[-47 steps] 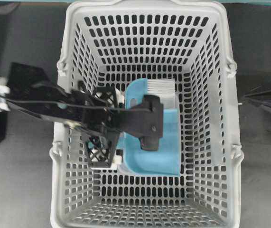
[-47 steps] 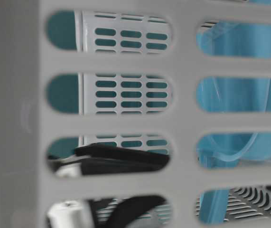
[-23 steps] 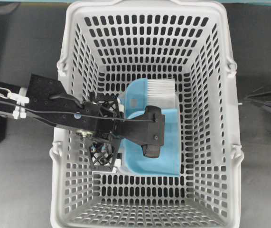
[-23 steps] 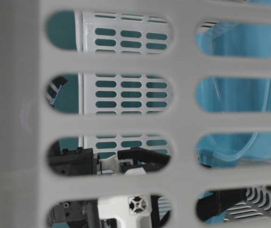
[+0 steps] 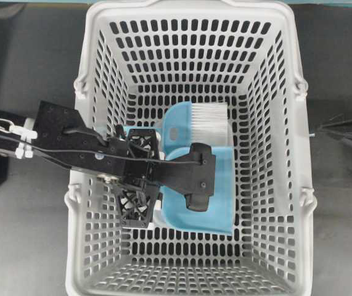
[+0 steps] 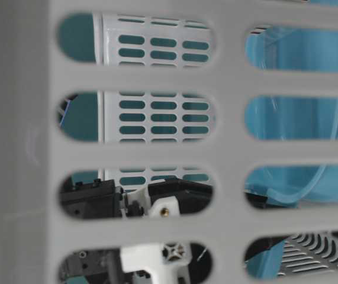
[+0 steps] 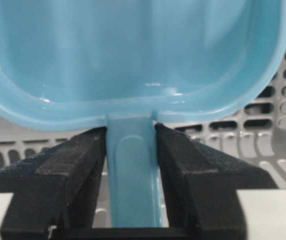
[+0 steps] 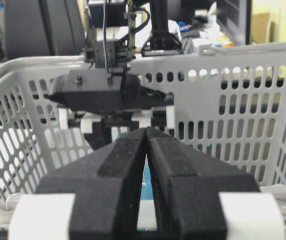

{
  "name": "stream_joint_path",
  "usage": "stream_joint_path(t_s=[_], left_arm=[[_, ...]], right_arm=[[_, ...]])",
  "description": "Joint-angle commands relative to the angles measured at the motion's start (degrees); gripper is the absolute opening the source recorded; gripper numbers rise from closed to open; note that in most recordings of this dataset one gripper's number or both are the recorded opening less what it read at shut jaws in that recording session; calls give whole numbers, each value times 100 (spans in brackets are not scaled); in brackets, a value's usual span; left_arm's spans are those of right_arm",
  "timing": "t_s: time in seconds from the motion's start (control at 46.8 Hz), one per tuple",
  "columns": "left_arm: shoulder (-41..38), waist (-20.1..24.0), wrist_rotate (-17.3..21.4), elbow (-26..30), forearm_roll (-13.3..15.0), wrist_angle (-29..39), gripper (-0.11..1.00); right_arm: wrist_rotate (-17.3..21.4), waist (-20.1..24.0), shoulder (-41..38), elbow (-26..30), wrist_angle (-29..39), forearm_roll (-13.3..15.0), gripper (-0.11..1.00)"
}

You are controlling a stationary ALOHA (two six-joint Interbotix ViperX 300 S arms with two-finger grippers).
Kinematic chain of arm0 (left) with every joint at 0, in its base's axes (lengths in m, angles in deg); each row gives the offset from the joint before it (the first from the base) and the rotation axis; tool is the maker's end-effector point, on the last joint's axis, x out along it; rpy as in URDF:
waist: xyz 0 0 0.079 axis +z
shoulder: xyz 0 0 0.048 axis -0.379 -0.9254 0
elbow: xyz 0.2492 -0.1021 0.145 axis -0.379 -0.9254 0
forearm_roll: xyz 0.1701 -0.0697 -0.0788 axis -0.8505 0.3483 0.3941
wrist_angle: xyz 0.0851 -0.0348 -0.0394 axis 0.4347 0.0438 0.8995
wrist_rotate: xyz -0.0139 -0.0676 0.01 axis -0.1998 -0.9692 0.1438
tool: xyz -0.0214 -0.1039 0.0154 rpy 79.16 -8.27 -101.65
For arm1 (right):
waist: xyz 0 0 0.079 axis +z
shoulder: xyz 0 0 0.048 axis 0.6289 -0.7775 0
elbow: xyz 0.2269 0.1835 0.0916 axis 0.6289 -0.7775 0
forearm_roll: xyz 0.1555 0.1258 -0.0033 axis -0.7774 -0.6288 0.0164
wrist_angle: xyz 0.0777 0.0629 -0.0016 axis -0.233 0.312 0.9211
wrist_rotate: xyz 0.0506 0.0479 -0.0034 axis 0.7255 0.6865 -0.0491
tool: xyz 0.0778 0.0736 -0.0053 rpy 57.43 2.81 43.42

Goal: Pick up the dustpan from the shopping basket with the left arm.
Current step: 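Close the left gripper on the dustpan handle, then lift the dustpan upward out of the basket with the left gripper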

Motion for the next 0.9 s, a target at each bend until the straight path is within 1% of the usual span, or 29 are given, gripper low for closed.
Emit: stream_joint_path(t_s=[0.0,0.491,0.662,0.876], left_arm=[[308,-18,9,167,-18,0,31],[1644,229,-9,396,-18,-97,31],[1872,281,0,668,-18,35,31],[1811,272,9,1248,-26,563,31]], right_arm=[[9,9,-35,26,-26,-18,0],[9,9,44,18,-9,-18,-1],[9,9,123,18,97,-18,0],[9,9,220,9,193,-18,0]])
